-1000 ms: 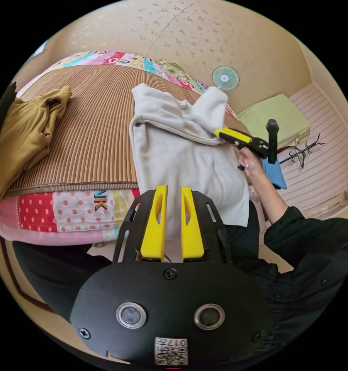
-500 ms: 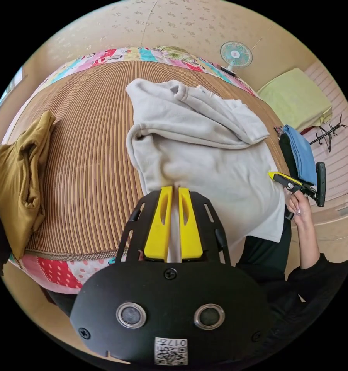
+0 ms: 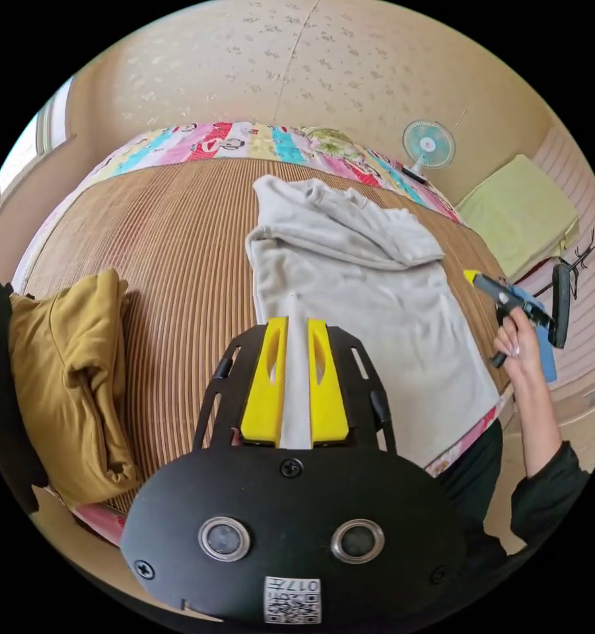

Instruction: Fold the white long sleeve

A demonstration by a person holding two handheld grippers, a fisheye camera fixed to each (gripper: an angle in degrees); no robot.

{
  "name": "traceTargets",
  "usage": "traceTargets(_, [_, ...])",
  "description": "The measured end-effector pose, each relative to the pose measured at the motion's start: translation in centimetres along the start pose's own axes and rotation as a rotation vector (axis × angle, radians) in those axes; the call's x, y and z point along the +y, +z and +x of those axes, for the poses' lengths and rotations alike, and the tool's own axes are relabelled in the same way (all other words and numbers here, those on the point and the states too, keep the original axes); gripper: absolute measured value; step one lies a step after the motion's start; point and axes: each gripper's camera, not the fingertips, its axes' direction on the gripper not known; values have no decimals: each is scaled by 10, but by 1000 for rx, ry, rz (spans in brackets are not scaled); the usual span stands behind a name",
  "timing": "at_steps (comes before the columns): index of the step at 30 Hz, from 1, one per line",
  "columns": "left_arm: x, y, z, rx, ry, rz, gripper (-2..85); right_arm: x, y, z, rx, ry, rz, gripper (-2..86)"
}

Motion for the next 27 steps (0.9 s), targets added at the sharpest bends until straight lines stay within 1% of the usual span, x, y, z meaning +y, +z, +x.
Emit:
traceTargets(2, [37, 24, 2, 51, 62, -188, 100, -15, 21, -13, -140, -41, -4, 64])
traceTargets(3, [47, 22, 3, 56, 86, -165, 95, -22, 29, -17, -173, -49, -15, 75])
traceTargets(4, [66, 11, 6, 12, 110, -115, 85, -36, 46, -29, -231, -100, -43, 95])
traceTargets(5, [77, 3, 6, -28, 102, -140, 77, -50, 63, -44, -244, -150, -72, 113])
traceTargets(7, [91, -11, 0, -32, 32, -155, 70, -71, 85, -69, -200, -217, -87, 120])
traceTargets(9, [107, -26, -9, 24, -7, -117, 68, -89, 111, -89, -136, -261, -111, 119])
traceTargets(11, [129, -44, -28, 99, -52, -44, 64, -108, 159, -101, -76, -269, -281, 90])
traceTargets(13, [144, -54, -47, 146, -111, -20, 53, -117, 174, -98, -37, -226, -363, 56])
traceTargets(15, [158, -65, -69, 209, -177, 7, 51, -120, 141, -88, -77, -122, -204, 47])
traceTargets(17, [178, -86, -99, 332, -271, 106, 51, -106, 79, -77, -170, -2, 81, 43])
traceTargets(19, [186, -94, -114, 395, -302, 143, 56, -94, 56, -82, -264, -38, 186, 44])
traceTargets(21, [187, -94, -125, 409, -329, 140, 73, -89, 61, -91, -327, -111, 129, 51])
traceTargets(23, [182, -85, -132, 406, -317, 121, 96, -78, 96, -95, -346, -200, -176, 71])
traceTargets(24, [180, -82, -133, 414, -313, 103, 100, -71, 98, -93, -330, -208, -223, 73])
traceTargets(25, [176, -76, -135, 432, -293, 66, 109, -52, 85, -84, -301, -220, -224, 79])
traceTargets(27, [172, -71, -137, 426, -272, 20, 122, -18, 40, -64, -290, -227, -137, 83])
